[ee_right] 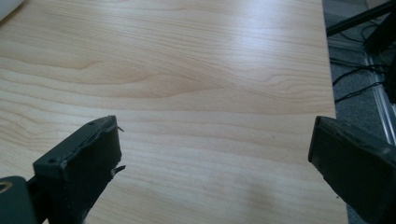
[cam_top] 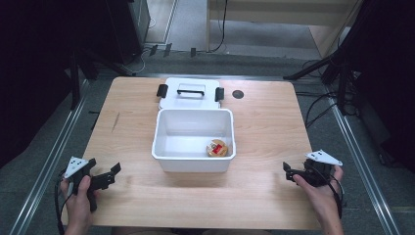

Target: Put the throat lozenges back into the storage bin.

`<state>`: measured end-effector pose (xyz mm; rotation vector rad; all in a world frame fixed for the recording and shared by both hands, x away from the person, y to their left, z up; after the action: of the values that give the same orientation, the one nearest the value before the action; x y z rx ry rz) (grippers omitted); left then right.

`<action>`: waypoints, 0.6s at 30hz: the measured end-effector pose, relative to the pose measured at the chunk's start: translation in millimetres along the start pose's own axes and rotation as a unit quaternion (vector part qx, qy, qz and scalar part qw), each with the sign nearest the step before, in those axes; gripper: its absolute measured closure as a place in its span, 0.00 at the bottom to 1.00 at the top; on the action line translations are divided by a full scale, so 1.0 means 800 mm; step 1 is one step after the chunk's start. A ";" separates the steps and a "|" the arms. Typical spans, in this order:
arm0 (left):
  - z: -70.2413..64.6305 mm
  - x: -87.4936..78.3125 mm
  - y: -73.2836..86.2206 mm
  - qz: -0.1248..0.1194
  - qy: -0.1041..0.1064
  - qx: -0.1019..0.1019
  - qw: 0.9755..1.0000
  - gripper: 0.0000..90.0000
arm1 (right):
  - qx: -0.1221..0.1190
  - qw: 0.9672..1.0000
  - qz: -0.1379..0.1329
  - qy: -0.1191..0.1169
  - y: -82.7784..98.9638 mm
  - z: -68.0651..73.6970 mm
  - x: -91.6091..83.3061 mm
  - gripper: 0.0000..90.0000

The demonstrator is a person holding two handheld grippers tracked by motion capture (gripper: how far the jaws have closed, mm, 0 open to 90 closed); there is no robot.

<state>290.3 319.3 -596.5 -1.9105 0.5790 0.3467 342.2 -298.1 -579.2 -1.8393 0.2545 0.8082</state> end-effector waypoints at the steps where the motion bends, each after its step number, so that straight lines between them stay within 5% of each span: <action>1: 0.000 0.000 0.000 0.000 0.000 0.000 1.000 0.00 | 0.004 1.000 -0.002 0.004 0.003 -0.001 -0.002 0.03; 18: -0.001 0.000 0.001 0.000 0.000 -0.001 1.000 0.00 | 0.033 0.999 -0.033 0.015 0.045 -0.002 -0.027 0.05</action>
<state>290.0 318.6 -596.6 -1.9114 0.5792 0.3476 307.8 -318.5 -592.5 -1.7889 0.2369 0.7193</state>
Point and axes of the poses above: each handheld gripper's, and its own axes: x roughly forward along the jaws, y roughly out of its underside, z roughly to its left, the point moved 9 cm from there along x, roughly forward along the jaws, and after that the axes turned 14 degrees about -x, right-handed, at the moved point
